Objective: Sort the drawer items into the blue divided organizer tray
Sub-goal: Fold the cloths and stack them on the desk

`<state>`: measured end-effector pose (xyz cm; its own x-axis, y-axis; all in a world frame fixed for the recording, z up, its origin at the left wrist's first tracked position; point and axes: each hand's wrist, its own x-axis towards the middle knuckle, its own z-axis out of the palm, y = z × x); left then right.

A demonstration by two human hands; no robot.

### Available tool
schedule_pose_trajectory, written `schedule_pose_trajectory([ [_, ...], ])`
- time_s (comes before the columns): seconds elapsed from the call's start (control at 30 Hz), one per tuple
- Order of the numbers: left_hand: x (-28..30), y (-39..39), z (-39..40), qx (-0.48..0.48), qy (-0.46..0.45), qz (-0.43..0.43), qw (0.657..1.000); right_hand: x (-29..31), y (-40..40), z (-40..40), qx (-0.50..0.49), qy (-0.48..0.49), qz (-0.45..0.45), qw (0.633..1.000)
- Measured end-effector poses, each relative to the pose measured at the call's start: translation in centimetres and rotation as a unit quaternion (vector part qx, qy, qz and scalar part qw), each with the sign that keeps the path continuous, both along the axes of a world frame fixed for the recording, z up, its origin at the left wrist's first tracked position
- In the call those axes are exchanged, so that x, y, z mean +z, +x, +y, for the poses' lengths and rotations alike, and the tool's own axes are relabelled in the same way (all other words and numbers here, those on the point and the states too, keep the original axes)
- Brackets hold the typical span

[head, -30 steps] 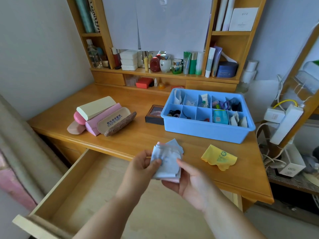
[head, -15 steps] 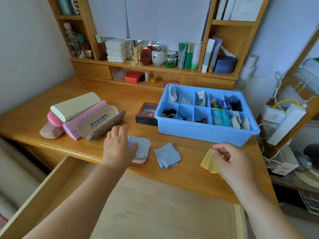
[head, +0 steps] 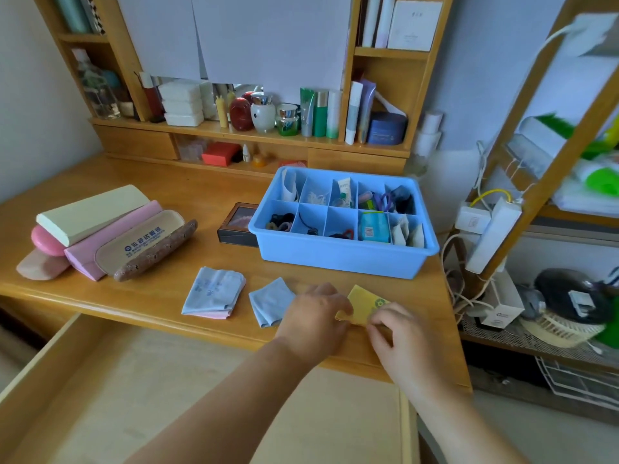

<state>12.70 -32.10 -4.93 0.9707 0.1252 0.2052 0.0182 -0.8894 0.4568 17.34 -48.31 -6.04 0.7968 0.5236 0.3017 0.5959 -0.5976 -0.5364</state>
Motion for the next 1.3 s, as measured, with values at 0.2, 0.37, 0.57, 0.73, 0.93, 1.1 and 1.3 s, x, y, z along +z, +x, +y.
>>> schedule_pose_trajectory([
  [0.2, 0.2, -1.8, 0.2, 0.015, -0.01, 0.006, 1.0, 0.8, 0.1, -1.2, 0.087, 0.005, 0.033, 0.996],
  [0.37, 0.1, -4.5, 0.2, 0.018, -0.033, 0.048, 0.998, 0.8, 0.4, -2.8, 0.109, -0.019, 0.074, 0.991],
  [0.57, 0.7, -4.3, 0.2, 0.032, -0.045, 0.067, 0.996, 0.5, 1.6, -3.2, 0.114, -0.059, 0.073, 0.989],
  [0.73, 1.4, -4.2, -0.3, 0.041, -0.018, 0.024, 0.999, 0.7, 2.0, -2.7, 0.123, -0.044, 0.052, 0.99],
  [0.93, 1.8, -1.8, -3.3, -0.058, 0.054, 0.032, 0.996, 1.0, 2.3, -2.6, 0.127, -0.054, 0.062, 0.988],
  [1.1, 1.6, -1.1, -3.5, -0.08, 0.164, 0.044, 0.982, 0.7, 2.6, -2.8, 0.12, -0.04, 0.075, 0.989],
  [1.3, 1.9, -0.9, -2.7, -0.049, -0.008, 0.063, 0.997, 0.4, 2.9, -3.2, 0.135, -0.05, 0.112, 0.983],
])
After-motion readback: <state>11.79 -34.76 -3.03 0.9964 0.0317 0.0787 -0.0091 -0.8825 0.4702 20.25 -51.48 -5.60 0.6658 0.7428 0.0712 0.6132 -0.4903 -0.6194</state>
